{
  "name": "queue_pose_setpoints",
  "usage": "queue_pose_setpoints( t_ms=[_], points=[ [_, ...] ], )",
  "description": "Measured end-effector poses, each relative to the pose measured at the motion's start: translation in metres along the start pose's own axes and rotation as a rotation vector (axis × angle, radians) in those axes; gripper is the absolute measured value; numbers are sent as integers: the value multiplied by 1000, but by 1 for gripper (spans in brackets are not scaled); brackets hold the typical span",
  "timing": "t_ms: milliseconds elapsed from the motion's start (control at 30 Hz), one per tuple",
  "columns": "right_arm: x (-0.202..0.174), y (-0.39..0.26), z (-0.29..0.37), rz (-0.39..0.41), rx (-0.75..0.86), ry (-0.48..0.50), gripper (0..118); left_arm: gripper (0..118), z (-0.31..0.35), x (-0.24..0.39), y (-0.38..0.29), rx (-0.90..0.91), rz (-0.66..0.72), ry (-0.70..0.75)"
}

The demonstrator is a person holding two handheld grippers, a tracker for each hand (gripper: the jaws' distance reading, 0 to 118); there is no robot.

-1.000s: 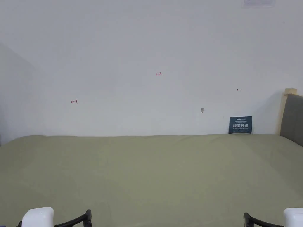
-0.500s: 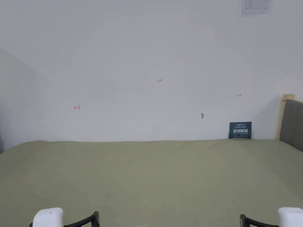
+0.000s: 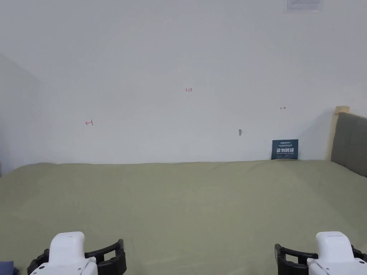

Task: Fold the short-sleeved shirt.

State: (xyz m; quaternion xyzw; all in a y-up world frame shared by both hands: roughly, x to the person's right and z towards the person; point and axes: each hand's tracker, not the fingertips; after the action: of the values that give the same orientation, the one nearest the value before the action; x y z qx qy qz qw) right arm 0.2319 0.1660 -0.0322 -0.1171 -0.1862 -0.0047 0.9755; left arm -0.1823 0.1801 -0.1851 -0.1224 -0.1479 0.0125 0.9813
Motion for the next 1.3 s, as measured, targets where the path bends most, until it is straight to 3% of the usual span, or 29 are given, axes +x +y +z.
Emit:
queue_pose_setpoints(
  t_ms=[367,567,867,1133,1233,1300],
  points=[
    [8,3,4,-85,7,-3,118,118,2,2,1,5,-5,-1],
    [-1,4,-6,-85,-74,-110,118,118,2,3,0,-3,-15,-8],
    [4,16,-7,-122,-70,-48,118,118,1,1,0,-10,-8,-9],
    [11,13,-17,-202,-196,38,118,118,-3,-3,-1,-25,8,0],
    [12,14,-20,-263,-252,-6,118,118,-4,-3,-1,-28,10,0],
    [12,16,-24,-242,-300,-50,118,118,-5,-4,-1,-31,13,-1]
  ],
)
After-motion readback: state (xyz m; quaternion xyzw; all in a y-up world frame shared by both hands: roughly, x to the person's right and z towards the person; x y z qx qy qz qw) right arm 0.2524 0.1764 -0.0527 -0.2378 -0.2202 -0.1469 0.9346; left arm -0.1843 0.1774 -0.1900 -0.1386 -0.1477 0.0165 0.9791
